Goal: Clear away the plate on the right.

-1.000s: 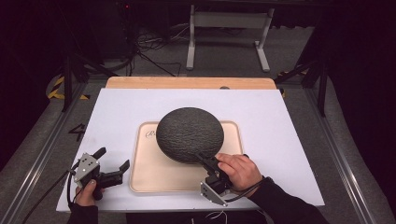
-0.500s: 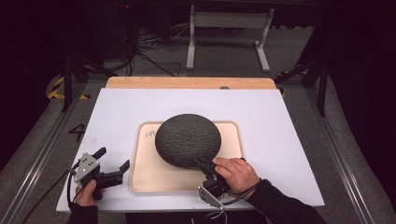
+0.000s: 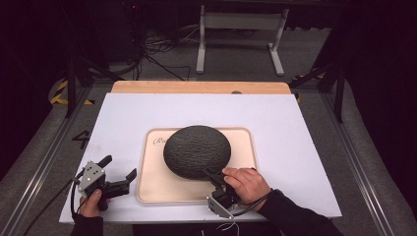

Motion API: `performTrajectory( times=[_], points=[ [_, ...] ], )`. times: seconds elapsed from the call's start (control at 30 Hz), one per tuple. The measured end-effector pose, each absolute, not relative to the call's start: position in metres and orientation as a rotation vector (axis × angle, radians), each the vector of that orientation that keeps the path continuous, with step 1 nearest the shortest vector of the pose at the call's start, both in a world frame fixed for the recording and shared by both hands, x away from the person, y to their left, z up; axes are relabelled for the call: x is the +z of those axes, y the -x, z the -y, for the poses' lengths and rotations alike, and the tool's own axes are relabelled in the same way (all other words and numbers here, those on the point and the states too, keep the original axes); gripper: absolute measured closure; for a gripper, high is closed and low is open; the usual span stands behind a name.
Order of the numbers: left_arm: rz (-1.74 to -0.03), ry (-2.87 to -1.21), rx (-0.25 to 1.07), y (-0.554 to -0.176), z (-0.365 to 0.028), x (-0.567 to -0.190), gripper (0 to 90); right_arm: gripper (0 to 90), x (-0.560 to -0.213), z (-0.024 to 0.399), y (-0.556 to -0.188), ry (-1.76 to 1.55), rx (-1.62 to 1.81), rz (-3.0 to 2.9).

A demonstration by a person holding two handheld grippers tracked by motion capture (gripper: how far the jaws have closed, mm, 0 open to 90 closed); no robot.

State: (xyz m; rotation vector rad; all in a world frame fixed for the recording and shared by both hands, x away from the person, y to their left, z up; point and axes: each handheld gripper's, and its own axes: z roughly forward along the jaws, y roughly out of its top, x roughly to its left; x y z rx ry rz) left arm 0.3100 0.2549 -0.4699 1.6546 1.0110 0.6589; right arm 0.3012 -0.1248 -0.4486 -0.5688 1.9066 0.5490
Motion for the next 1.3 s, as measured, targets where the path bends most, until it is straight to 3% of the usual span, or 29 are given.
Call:
performTrajectory(
  times=[1.3],
  points=[
    [-1.003, -1.662, 0.653, -0.31, -0.255, -0.47, 0.5, 83.4, -0.462, 0.122, -0.307, 0.557, 0.542, -1.979]
  ],
)
